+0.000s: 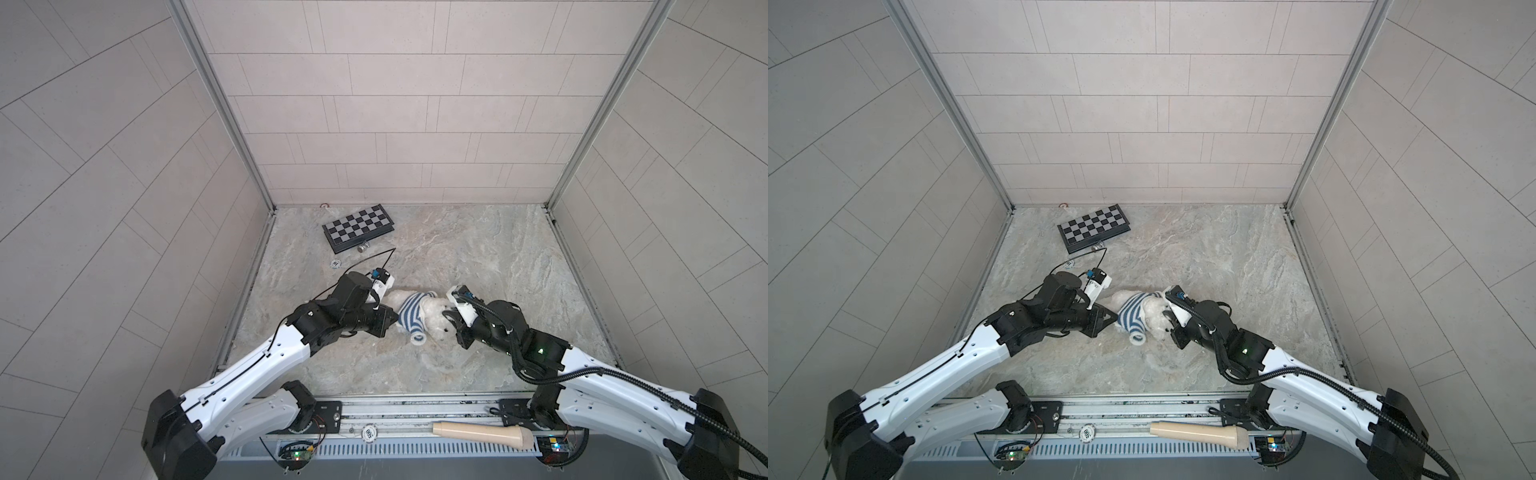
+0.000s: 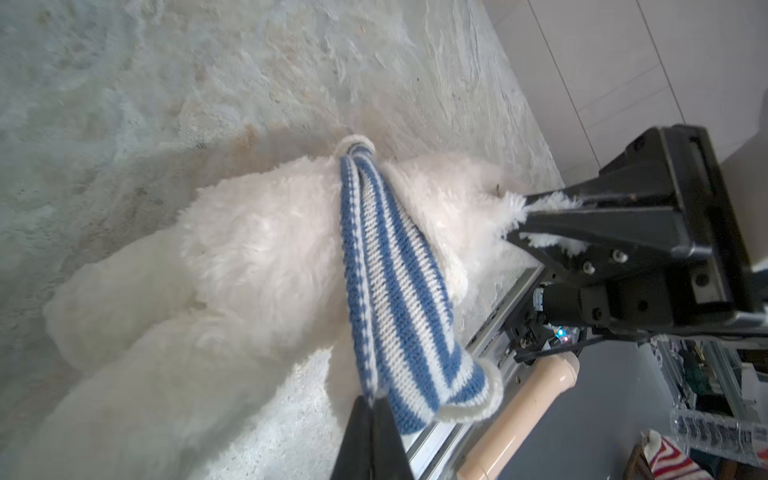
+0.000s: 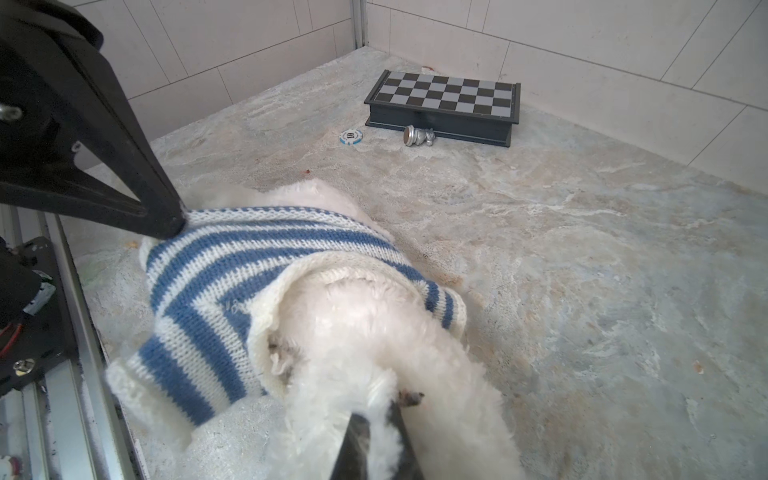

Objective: Dress the teddy bear

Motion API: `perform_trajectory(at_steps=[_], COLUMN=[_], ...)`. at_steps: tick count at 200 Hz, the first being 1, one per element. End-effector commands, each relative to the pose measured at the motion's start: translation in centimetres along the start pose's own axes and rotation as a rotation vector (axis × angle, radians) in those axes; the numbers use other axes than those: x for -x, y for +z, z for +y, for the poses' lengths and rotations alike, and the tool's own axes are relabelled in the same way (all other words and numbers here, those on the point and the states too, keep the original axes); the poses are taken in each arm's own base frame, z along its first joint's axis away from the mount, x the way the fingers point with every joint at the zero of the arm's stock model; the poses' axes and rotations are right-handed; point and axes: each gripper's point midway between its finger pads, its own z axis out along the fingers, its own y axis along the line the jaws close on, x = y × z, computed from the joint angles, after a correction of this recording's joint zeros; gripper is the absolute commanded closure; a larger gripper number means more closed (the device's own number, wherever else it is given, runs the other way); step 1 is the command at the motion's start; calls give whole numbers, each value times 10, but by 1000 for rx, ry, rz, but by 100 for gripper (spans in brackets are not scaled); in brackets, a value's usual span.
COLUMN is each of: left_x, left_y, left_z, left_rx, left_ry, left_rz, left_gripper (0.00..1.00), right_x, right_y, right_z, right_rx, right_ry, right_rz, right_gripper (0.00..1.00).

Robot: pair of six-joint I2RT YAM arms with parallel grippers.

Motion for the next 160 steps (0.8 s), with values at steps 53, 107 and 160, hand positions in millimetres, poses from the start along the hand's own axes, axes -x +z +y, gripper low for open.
perform_trajectory(at_steps=[53,107,160], left_x=[59,53,23], left_y=[-22,-59,-49], left_z=[-8,-18,-10], left_rx=[-21,-93,-148], left_ry=[114,177,166], left_rz=[-277,-403,-401], left_gripper=[66,50,68], right_x=[30,53,53], right_y=[-10,-21,-6], right_z=[43,31,32], right_rx=[266,382,484], right_ry=[208,396,454], right_rz=[49,0,12], right_gripper=[100,100,100])
